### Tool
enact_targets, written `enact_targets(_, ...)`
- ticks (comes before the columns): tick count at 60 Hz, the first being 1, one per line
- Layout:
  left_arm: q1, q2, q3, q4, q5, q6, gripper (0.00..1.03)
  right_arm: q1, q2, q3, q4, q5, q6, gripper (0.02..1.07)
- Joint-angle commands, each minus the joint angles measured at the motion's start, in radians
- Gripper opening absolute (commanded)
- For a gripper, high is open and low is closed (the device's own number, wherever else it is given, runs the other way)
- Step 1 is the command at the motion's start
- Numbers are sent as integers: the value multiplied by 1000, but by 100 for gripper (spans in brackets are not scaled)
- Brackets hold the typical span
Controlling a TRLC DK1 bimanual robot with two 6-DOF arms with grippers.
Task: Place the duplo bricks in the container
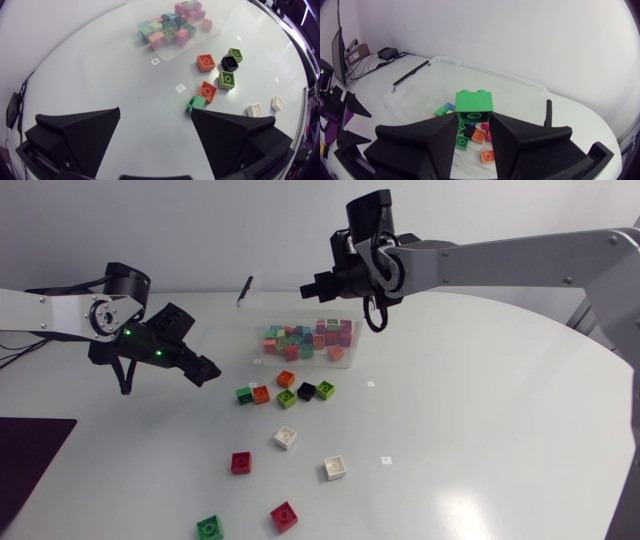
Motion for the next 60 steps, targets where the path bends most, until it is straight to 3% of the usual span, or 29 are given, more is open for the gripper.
enact_targets(1,-11,31,-24,22,14,58,99,-6,56,69,-26,6,25,33)
enact_targets(12,-43,97,-2,-3,57,128,99,-13,125,178,-95,11,28,77)
enact_targets(17,-74,103,-7,-6,57,151,99,-13,131,196,-107,15,28,87)
enact_targets(31,-118,153,26,-27,69,223,99,-13,61,152,-107,17,34,88)
enact_targets(51,-129,246,84,-64,88,344,96,0,-153,-100,-76,11,28,88)
enact_targets(60,-129,287,121,-92,88,375,85,23,-281,-250,-68,3,21,88)
